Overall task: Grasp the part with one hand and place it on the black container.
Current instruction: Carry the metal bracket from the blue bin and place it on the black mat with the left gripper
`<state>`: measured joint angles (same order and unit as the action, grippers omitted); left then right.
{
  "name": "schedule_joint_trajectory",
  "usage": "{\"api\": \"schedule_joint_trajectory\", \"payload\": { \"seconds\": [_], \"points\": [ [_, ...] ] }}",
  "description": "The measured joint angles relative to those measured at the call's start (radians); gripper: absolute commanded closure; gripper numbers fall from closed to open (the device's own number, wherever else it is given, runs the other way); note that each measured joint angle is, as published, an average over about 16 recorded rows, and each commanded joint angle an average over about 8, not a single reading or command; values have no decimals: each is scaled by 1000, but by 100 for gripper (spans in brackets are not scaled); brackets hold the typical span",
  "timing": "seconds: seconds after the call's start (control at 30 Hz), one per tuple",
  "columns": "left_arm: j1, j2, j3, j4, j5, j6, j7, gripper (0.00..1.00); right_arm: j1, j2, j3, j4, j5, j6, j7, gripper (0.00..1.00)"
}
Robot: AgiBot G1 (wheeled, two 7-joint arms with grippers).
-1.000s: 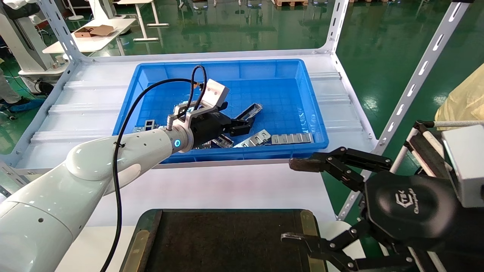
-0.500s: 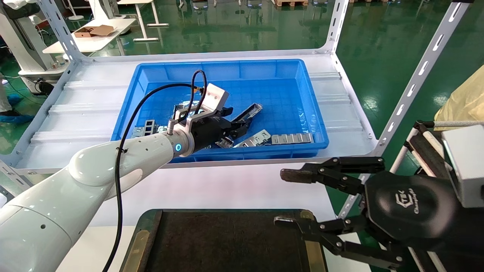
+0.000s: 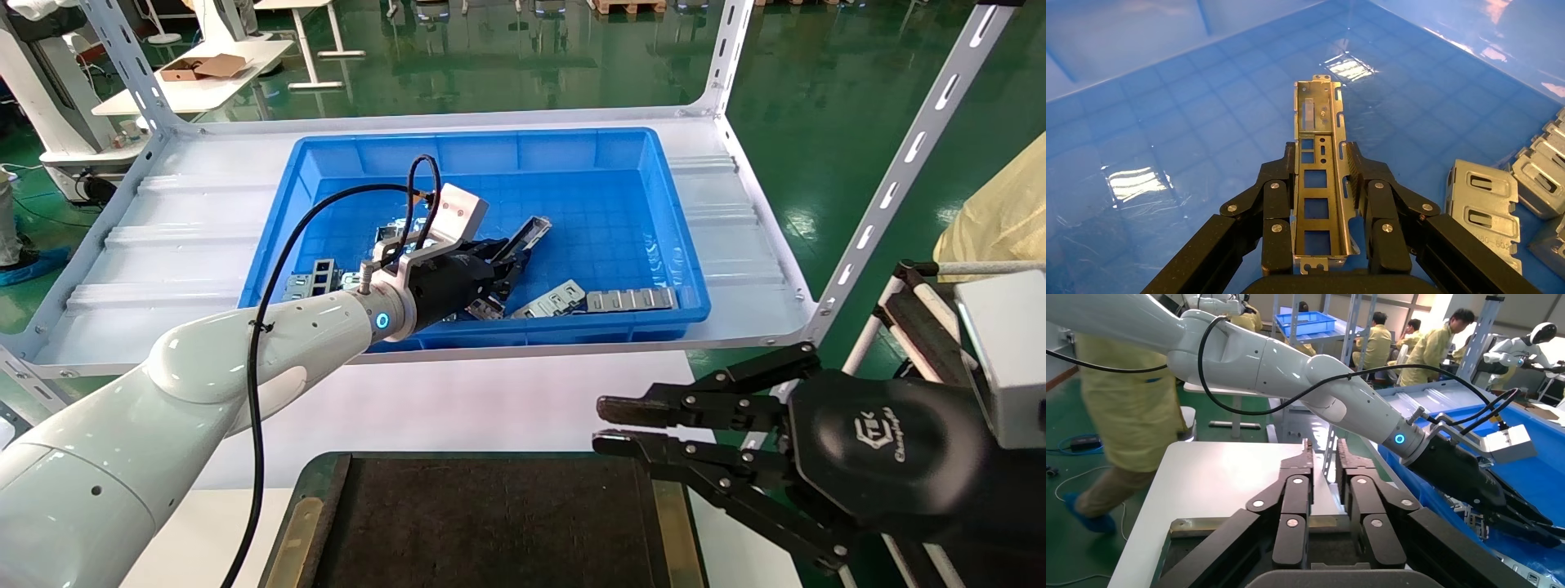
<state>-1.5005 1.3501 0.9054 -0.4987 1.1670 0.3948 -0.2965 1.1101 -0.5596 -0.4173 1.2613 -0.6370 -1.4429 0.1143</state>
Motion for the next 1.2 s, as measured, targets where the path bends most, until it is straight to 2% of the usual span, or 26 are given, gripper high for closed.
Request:
{"api": "schedule_joint_trajectory", "payload": {
  "seconds": [0.33, 0.63, 0.93, 1.2],
  "points": [
    [-12, -14, -30, -10, -76, 38, 58, 100, 0, 0, 0, 0, 0, 0, 0, 100],
    [-25, -64, -98, -49, -165, 168, 149, 100, 0, 0, 0, 0, 0, 0, 0, 100],
    [-1, -169, -157, -165, -254, 353, 199, 100, 0, 0, 0, 0, 0, 0, 0, 100],
    [66, -301, -175, -371, -307, 456, 150, 100, 0, 0, 0, 0, 0, 0, 0, 100]
  ]
}}
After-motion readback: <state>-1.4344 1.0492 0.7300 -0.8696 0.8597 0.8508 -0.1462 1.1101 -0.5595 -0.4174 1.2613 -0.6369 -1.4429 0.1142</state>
